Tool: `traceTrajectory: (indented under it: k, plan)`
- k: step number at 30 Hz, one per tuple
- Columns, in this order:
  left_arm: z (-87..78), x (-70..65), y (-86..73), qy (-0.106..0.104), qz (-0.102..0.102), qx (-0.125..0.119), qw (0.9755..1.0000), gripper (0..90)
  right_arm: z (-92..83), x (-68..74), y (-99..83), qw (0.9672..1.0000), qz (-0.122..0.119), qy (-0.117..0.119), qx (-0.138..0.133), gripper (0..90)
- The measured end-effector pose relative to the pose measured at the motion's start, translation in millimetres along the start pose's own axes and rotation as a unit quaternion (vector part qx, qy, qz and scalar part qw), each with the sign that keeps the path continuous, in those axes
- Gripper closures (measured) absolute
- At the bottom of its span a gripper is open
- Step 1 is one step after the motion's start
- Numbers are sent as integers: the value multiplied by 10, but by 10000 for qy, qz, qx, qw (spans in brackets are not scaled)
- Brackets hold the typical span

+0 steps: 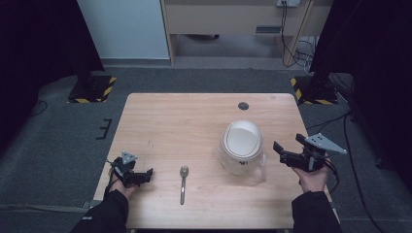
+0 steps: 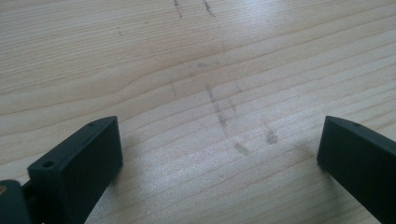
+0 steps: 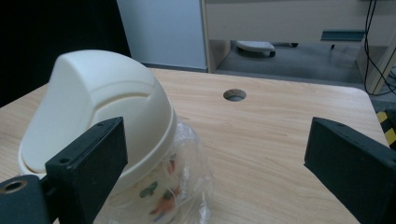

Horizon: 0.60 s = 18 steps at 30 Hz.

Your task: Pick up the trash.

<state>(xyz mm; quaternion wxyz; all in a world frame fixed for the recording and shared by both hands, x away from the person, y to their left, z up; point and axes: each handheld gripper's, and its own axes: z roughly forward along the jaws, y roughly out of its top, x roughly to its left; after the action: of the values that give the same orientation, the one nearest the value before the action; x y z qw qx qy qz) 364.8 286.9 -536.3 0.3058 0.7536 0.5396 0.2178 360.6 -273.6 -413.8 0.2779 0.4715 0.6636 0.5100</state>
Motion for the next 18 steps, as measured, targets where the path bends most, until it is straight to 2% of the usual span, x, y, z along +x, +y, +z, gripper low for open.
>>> traceTrajectory:
  k: [4,10,14,18]
  plan:
    - [0,-1,-1,4,-3,-5,10000,0,21,120,84,9998,-153,41,-74,59]
    - [0,-1,-1,5,-4,-5,10000,0,86,256,155,9994,-250,208,-83,48]
    - [2,-5,1,22,-20,-6,10000,0,193,398,188,9986,-333,404,19,34]
    - [2,-5,0,22,-20,-6,10000,0,265,461,190,9983,-283,509,94,25]
